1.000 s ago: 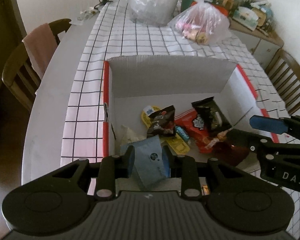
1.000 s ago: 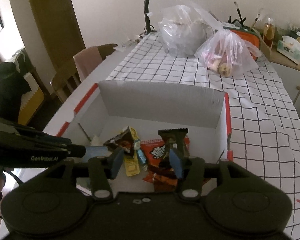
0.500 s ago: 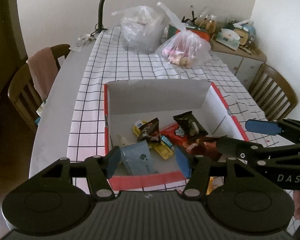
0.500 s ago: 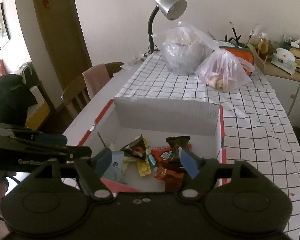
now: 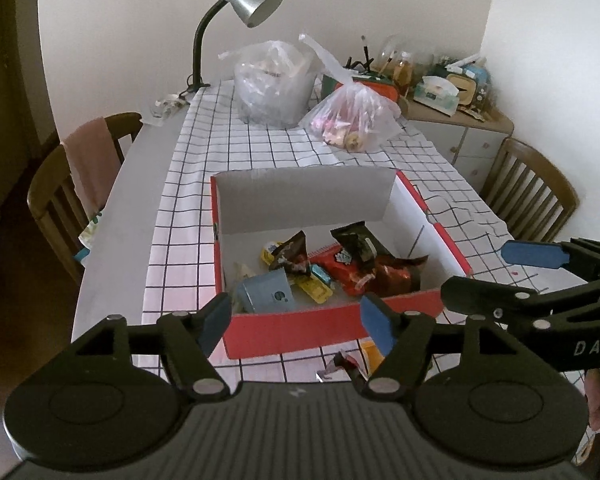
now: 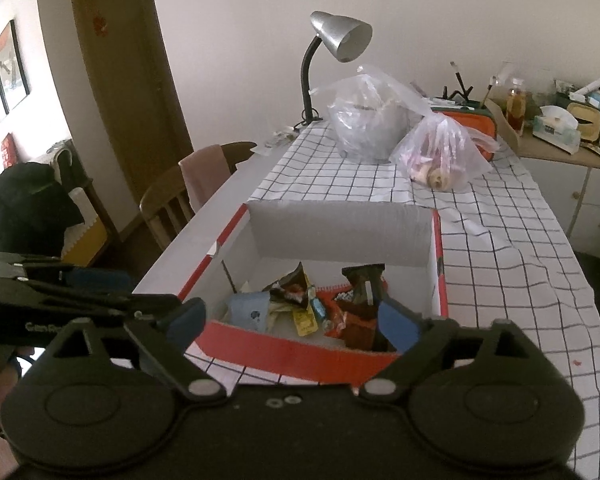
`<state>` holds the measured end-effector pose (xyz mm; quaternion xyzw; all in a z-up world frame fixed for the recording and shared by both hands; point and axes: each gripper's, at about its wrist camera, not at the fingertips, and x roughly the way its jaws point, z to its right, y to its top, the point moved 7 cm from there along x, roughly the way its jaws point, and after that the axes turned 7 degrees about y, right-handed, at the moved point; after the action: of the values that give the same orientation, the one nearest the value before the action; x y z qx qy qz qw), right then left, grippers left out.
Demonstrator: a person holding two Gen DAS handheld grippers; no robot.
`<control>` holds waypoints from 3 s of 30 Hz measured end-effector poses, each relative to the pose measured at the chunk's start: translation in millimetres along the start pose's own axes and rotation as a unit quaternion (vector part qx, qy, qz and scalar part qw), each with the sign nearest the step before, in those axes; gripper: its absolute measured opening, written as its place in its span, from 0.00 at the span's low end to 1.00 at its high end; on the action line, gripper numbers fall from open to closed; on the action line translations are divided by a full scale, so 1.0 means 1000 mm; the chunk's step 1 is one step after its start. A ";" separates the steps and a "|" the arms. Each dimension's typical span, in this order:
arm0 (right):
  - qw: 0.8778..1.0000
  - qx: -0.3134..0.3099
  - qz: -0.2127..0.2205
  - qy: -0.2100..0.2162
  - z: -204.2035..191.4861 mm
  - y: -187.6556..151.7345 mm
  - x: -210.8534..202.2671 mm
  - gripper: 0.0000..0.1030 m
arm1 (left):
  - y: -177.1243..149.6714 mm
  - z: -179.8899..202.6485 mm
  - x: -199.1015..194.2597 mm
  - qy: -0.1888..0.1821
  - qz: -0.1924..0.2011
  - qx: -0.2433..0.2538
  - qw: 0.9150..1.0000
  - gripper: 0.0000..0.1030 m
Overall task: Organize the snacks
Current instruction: 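Move both grippers back toward the silver bar and yellow packet, then grasp the silver bar with the left gripper while the right grasps the yellow packet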
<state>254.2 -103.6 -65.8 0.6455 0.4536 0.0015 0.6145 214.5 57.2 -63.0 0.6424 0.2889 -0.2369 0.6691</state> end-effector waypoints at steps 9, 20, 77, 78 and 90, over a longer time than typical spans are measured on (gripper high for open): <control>1.000 0.008 -0.002 -0.005 -0.002 -0.026 -0.023 1.00 | -0.023 0.001 -0.019 -0.005 0.010 -0.005 1.000 0.76; 0.999 0.013 -0.030 -0.026 0.023 -0.063 -0.026 1.00 | -0.062 0.018 -0.005 -0.015 -0.029 -0.024 0.999 0.79; 0.986 -0.087 -0.139 0.032 0.043 -0.104 0.105 0.84 | -0.112 0.022 0.070 0.047 -0.168 -0.138 0.975 0.40; 0.986 -0.088 -0.140 0.028 0.042 -0.105 0.109 0.83 | -0.113 0.019 0.068 0.047 -0.168 -0.139 0.975 0.40; 0.984 -0.089 -0.152 -0.009 0.038 -0.114 0.126 0.44 | -0.116 -0.001 0.053 0.043 -0.158 -0.145 0.976 0.40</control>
<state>283.1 -78.7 -235.6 0.5120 0.5390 -0.0577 0.6663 172.9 53.4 -183.9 0.4947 0.4465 -0.2669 0.6961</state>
